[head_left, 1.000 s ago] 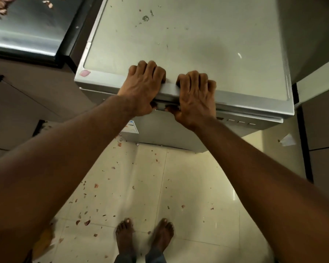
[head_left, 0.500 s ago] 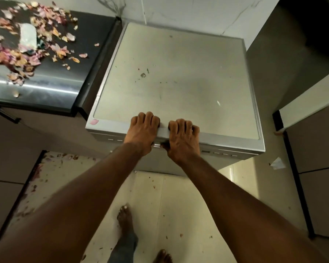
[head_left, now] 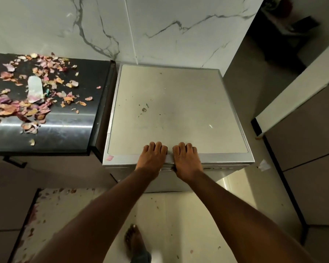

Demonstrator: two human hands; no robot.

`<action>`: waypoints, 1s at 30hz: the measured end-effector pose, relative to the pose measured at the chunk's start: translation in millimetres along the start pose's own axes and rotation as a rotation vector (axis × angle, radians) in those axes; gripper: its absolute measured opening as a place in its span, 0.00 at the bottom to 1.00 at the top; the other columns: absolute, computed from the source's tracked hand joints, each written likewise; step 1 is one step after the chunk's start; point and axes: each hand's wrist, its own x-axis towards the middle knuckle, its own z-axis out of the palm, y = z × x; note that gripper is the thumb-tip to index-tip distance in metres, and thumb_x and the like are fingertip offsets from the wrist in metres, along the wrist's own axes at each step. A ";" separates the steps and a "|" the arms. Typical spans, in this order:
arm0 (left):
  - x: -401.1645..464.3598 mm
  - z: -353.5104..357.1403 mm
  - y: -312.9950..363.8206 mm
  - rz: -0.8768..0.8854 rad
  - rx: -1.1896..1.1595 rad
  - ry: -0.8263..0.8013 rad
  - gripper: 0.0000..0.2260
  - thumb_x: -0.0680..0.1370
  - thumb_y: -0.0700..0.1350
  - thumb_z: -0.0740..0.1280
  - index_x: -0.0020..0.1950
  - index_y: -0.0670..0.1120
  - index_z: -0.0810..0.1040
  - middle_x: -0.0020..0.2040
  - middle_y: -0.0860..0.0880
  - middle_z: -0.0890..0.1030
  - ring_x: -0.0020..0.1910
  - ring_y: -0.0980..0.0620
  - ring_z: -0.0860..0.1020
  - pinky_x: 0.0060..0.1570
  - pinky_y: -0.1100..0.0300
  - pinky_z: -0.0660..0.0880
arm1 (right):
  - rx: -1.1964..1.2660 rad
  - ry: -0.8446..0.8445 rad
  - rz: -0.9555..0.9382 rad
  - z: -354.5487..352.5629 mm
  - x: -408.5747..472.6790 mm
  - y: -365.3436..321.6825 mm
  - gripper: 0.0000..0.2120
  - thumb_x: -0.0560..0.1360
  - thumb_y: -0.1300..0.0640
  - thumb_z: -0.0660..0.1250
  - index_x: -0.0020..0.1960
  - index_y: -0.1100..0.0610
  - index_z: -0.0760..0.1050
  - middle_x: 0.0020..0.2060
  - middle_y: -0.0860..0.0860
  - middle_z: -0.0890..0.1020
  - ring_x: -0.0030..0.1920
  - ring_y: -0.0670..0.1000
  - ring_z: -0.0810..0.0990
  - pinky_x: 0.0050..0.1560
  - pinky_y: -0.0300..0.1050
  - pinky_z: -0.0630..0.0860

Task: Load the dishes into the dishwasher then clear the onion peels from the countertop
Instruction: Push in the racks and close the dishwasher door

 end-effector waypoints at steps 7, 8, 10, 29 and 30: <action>4.9 7.7 -4.3 0.029 -0.006 -0.012 0.31 0.68 0.44 0.79 0.65 0.46 0.67 0.60 0.45 0.71 0.56 0.45 0.71 0.58 0.53 0.72 | -0.024 -0.053 0.010 -6.4 3.3 -4.5 0.35 0.69 0.40 0.78 0.65 0.57 0.67 0.59 0.58 0.74 0.56 0.59 0.74 0.58 0.55 0.74; 6.0 7.9 -4.4 0.035 0.001 -0.013 0.31 0.68 0.45 0.79 0.65 0.45 0.67 0.60 0.45 0.71 0.56 0.45 0.71 0.58 0.52 0.72 | -0.036 -0.057 -0.012 -7.2 4.9 -3.7 0.35 0.69 0.40 0.77 0.66 0.57 0.67 0.59 0.58 0.74 0.56 0.59 0.75 0.58 0.55 0.74; 6.5 8.0 -4.2 0.035 -0.002 -0.022 0.31 0.67 0.45 0.79 0.65 0.45 0.67 0.59 0.45 0.72 0.56 0.45 0.71 0.57 0.52 0.71 | -0.056 -0.062 -0.068 -8.3 8.7 1.1 0.37 0.69 0.39 0.77 0.67 0.58 0.66 0.60 0.59 0.74 0.56 0.59 0.75 0.59 0.55 0.75; -23.6 9.0 -76.5 0.156 -0.077 -0.009 0.46 0.74 0.38 0.73 0.84 0.54 0.48 0.84 0.46 0.47 0.82 0.42 0.48 0.80 0.46 0.53 | 0.058 -0.026 -0.033 -1.2 9.0 7.8 0.32 0.69 0.41 0.75 0.64 0.55 0.65 0.59 0.56 0.70 0.55 0.57 0.72 0.56 0.53 0.73; -30.1 10.4 -90.0 0.077 -0.053 -0.029 0.50 0.74 0.36 0.72 0.84 0.54 0.41 0.84 0.46 0.39 0.83 0.42 0.41 0.82 0.45 0.50 | 0.067 -0.025 -0.031 -0.4 7.8 7.5 0.34 0.67 0.42 0.76 0.65 0.54 0.65 0.60 0.56 0.69 0.56 0.58 0.71 0.56 0.53 0.73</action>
